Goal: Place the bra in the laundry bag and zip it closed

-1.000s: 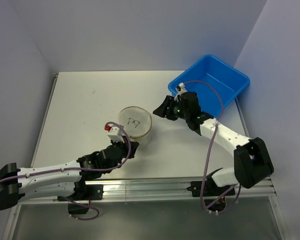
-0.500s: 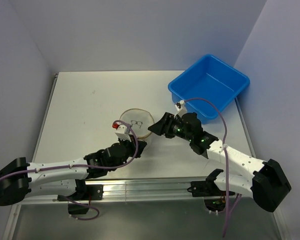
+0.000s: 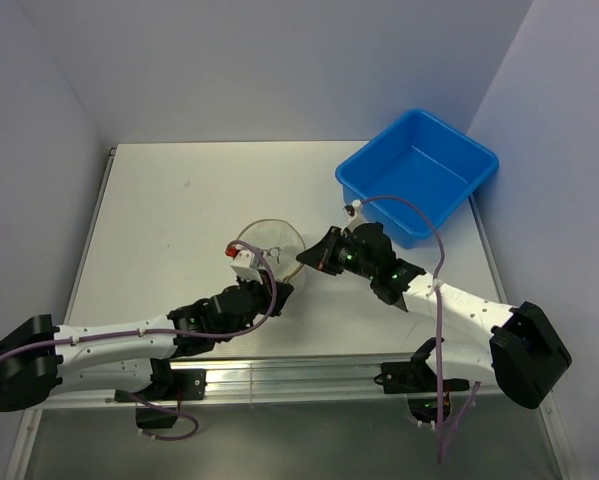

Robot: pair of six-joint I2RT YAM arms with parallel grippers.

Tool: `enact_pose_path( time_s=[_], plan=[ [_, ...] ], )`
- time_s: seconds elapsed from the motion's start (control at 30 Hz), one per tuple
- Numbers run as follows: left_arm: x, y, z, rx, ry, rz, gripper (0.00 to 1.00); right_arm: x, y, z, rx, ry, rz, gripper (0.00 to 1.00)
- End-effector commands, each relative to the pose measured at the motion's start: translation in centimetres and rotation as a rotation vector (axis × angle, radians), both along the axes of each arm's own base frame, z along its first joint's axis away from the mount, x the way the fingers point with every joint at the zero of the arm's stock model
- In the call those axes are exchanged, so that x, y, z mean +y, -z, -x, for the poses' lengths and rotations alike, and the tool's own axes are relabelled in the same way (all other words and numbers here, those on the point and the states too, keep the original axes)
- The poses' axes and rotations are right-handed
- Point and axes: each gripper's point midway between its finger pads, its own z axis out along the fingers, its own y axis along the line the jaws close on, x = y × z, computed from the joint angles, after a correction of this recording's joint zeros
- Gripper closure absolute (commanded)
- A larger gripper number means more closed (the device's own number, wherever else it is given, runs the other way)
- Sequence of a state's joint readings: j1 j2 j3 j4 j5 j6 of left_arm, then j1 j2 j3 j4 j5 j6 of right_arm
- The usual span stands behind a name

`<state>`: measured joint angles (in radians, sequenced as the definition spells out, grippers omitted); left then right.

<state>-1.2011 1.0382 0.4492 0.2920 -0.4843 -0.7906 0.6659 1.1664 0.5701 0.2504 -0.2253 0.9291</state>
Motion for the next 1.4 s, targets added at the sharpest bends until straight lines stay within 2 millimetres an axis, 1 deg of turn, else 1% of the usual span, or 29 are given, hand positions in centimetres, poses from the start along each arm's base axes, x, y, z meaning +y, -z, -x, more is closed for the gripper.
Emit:
enact_pose_path(
  time_s=[0.0, 0.1, 0.13, 0.17, 0.23, 0.27, 0.33, 0.4, 0.5, 0.57, 0.63, 0.7, 0.8, 0.83, 0.87, 0.93, 0.97, 1.0, 1.03, 1.07, 1.1, 1.13, 1.17, 1.2, 1.23, 1.27, 1.3, 1.33, 1.37],
  plan=[
    [-0.3, -2.7, -0.3, -0.051, 0.003, 0.034, 1.0, -0.8, -2.3, -2.4, -0.104, 0.058, 0.037, 1.0],
    [1.7, -1.6, -0.9, -0.053, -0.063, -0.051, 1.0, -1.7, -2.1, -3.8, -0.125, 0.069, 0.079, 1.0],
    [3.1, -1.0, -1.2, -0.047, -0.101, -0.094, 1.0, -2.5, -2.1, -4.6, -0.135, 0.08, 0.094, 1.0],
    [3.9, -0.6, -1.4, -0.042, -0.121, -0.111, 1.0, -2.9, -2.2, -5.1, -0.143, 0.087, 0.103, 1.0],
    [6.0, -0.2, -2.0, -0.029, -0.19, -0.129, 1.0, -4.2, -1.6, -6.4, -0.143, 0.103, 0.135, 1.0],
    [7.3, 1.0, -2.0, 0.008, -0.219, -0.166, 1.0, -4.5, -1.4, -6.9, -0.135, 0.101, 0.144, 1.0],
    [9.1, 1.3, -2.5, 0.031, -0.276, -0.154, 1.0, -5.1, -1.2, -7.6, -0.147, 0.1, 0.164, 1.0],
    [10.2, 1.6, -2.5, 0.04, -0.298, -0.159, 1.0, -5.1, -0.8, -8.1, -0.146, 0.089, 0.181, 1.0],
    [10.8, 1.7, -2.5, 0.042, -0.314, -0.152, 1.0, -4.6, -0.2, -8.8, -0.133, 0.056, 0.206, 1.0],
    [10.5, 1.3, -2.6, 0.032, -0.301, -0.156, 1.0, -4.2, -0.2, -9.1, -0.135, 0.042, 0.196, 1.0],
    [9.7, 0.7, -2.6, 0.011, -0.267, -0.129, 1.0, -3.6, -0.3, -8.9, -0.125, 0.017, 0.169, 1.0],
    [9.1, -0.3, -2.7, -0.009, -0.25, -0.087, 1.0, -3.1, -0.5, -8.7, -0.125, -0.002, 0.159, 1.0],
    [8.9, -2.1, -3.0, -0.048, -0.247, -0.077, 1.0, -3.2, -0.6, -8.6, -0.123, 0.009, 0.163, 1.0],
    [8.9, -3.2, -3.2, -0.068, -0.249, -0.069, 0.99, -3.3, -0.7, -8.6, -0.124, 0.01, 0.166, 0.96],
    [8.9, -3.8, -3.2, -0.078, -0.25, -0.064, 0.94, -3.4, -0.8, -8.4, -0.119, 0.013, 0.173, 0.8],
    [8.6, -5.5, -3.3, -0.11, -0.235, -0.054, 0.85, -3.8, -1.2, -8.5, -0.126, 0.034, 0.188, 0.58],
    [8.5, -6.2, -3.3, -0.123, -0.225, -0.05, 0.74, -4.0, -1.8, -8.5, -0.136, 0.043, 0.189, 0.31],
    [8.3, -7.4, -3.3, -0.139, -0.218, -0.037, 0.68, -4.1, -2.2, -8.3, -0.143, 0.045, 0.193, 0.2],
    [8.3, -7.8, -3.3, -0.149, -0.21, -0.044, 0.62, -4.3, -3.3, -8.0, -0.166, 0.057, 0.197, 0.02],
    [8.3, -8.2, -3.3, -0.152, -0.209, -0.047, 0.51, -4.6, -3.8, -7.9, -0.18, 0.068, 0.203, 0.0],
    [8.4, -9.3, -3.3, -0.162, -0.211, -0.035, 0.47, -4.9, -4.6, -7.6, -0.207, 0.076, 0.208, 0.0],
    [8.5, -9.8, -3.3, -0.17, -0.206, -0.04, 0.44, -5.5, -6.3, -7.1, -0.254, 0.105, 0.198, 0.0],
    [8.7, -10.0, -3.2, -0.172, -0.203, -0.051, 0.38, -5.9, -7.0, -6.8, -0.276, 0.12, 0.195, 0.0],
    [8.8, -11.0, -3.1, -0.181, -0.205, -0.038, 0.34, -6.3, -7.7, -6.4, -0.303, 0.13, 0.195, 0.0],
    [9.2, -11.6, -3.0, -0.189, -0.21, -0.031, 0.3, -7.1, -9.0, -5.3, -0.341, 0.143, 0.187, 0.0],
    [9.7, -11.7, -2.9, -0.182, -0.217, -0.048, 0.27, -7.8, -9.8, -5.1, -0.368, 0.172, 0.19, 0.0],
    [9.9, -12.8, -2.8, -0.189, -0.22, -0.034, 0.24, -8.6, -10.1, -4.6, -0.385, 0.188, 0.208, 0.0],
    [10.4, -13.5, -2.6, -0.199, -0.226, -0.029, 0.23, -9.6, -11.0, -3.5, -0.424, 0.211, 0.201, 0.0],
    [10.7, -13.9, -2.5, -0.203, -0.228, -0.031, 0.22, -10.3, -11.2, -3.1, -0.44, 0.238, 0.203, 0.0]
  ],
)
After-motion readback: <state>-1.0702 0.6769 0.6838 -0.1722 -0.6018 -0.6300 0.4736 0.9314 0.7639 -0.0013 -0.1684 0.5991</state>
